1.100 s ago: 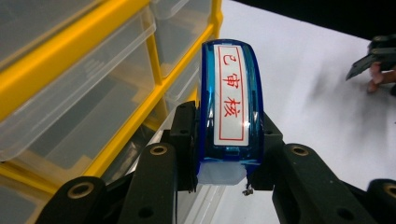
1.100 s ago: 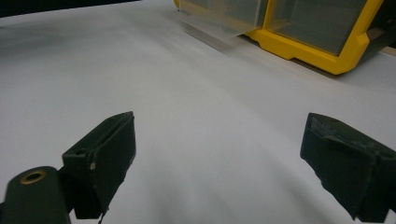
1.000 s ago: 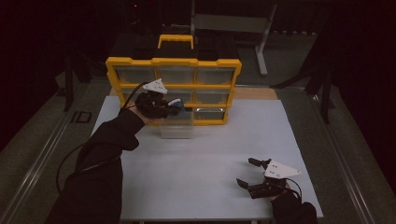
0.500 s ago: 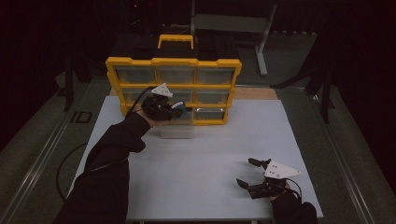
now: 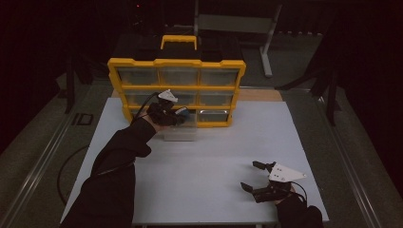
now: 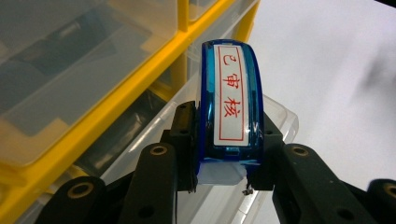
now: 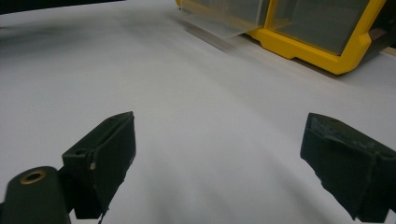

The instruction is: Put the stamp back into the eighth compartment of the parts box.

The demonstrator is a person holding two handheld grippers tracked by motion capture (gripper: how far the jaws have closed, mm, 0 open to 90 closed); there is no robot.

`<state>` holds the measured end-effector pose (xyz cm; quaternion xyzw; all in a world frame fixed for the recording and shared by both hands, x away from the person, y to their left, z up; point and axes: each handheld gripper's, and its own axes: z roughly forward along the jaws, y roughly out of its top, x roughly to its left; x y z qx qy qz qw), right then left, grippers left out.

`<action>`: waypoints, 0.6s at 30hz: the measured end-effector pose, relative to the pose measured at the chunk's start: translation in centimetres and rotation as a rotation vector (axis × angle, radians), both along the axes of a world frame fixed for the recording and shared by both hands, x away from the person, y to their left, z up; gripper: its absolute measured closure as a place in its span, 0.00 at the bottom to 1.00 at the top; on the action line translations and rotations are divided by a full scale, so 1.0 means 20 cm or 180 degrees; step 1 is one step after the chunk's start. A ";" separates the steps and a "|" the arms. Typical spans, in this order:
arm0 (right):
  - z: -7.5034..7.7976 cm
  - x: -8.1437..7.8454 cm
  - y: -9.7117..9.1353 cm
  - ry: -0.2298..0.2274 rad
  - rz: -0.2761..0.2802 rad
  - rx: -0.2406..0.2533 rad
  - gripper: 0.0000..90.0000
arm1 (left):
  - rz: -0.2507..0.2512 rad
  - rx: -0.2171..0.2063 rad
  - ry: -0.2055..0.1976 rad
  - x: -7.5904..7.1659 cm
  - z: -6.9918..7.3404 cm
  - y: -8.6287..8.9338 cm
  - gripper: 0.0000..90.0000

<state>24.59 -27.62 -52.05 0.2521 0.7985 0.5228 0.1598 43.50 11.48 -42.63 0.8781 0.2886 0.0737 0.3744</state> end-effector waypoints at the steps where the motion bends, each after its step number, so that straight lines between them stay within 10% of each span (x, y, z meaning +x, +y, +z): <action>1: 0.00 0.00 0.00 0.0001 -0.0001 0.0000 0.12 | 0.0007 0.0009 0.0017 0.00 0.00 0.00 0.78; 18: 0.00 0.00 0.00 0.0007 0.0000 -0.0015 0.12 | 0.0061 0.0120 0.0195 0.02 -0.05 -0.01 0.75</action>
